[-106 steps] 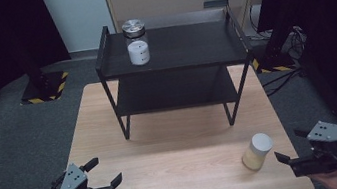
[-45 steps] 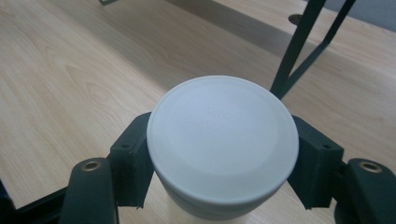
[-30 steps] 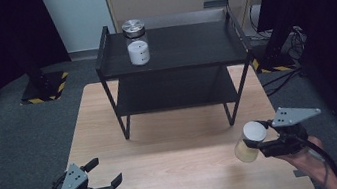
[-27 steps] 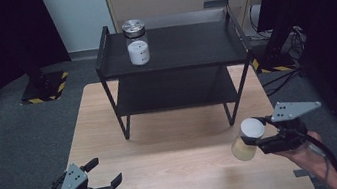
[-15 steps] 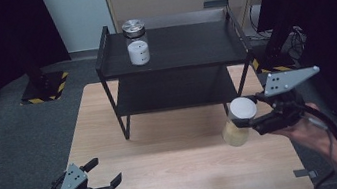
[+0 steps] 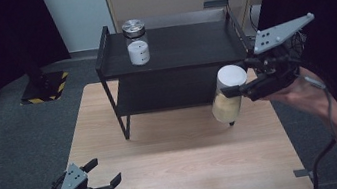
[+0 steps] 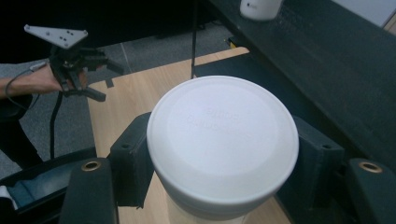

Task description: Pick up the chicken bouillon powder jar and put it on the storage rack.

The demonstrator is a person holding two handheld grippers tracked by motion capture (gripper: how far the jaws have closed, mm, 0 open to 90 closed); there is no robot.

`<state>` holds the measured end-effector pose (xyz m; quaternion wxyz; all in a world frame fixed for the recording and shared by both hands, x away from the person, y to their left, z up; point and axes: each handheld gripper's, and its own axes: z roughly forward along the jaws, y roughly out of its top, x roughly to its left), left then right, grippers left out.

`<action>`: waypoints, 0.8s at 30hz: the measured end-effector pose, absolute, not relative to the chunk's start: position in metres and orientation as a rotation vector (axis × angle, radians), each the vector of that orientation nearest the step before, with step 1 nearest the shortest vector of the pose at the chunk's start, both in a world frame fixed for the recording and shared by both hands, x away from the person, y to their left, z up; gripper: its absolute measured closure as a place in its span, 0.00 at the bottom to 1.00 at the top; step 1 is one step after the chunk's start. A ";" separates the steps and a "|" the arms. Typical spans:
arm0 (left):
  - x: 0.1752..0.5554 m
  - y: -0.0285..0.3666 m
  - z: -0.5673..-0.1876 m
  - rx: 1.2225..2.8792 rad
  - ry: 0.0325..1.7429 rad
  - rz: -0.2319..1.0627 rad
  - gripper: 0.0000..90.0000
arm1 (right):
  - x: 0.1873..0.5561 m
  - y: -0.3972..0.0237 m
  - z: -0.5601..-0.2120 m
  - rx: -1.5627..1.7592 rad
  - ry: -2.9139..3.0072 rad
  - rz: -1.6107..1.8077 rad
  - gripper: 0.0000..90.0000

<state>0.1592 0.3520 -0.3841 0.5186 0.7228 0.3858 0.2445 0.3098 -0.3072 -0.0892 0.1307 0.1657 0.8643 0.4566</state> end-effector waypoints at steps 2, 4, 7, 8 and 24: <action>0.159 0.352 -0.384 1.733 0.929 0.586 0.06 | 0.315 -0.303 -0.079 0.472 2.515 1.322 0.37; 0.159 0.353 -0.384 1.731 0.931 0.587 0.06 | 0.319 -0.300 -0.070 0.469 2.512 1.323 0.37; 0.159 0.354 -0.384 1.728 0.935 0.586 0.06 | 0.325 -0.295 -0.056 0.470 2.505 1.324 0.37; 0.159 0.354 -0.384 1.727 0.935 0.587 0.06 | 0.328 -0.294 -0.052 0.471 2.500 1.330 0.38; 0.159 0.357 -0.384 1.717 0.918 0.576 0.07 | 0.376 -0.268 -0.016 0.624 2.394 1.325 0.38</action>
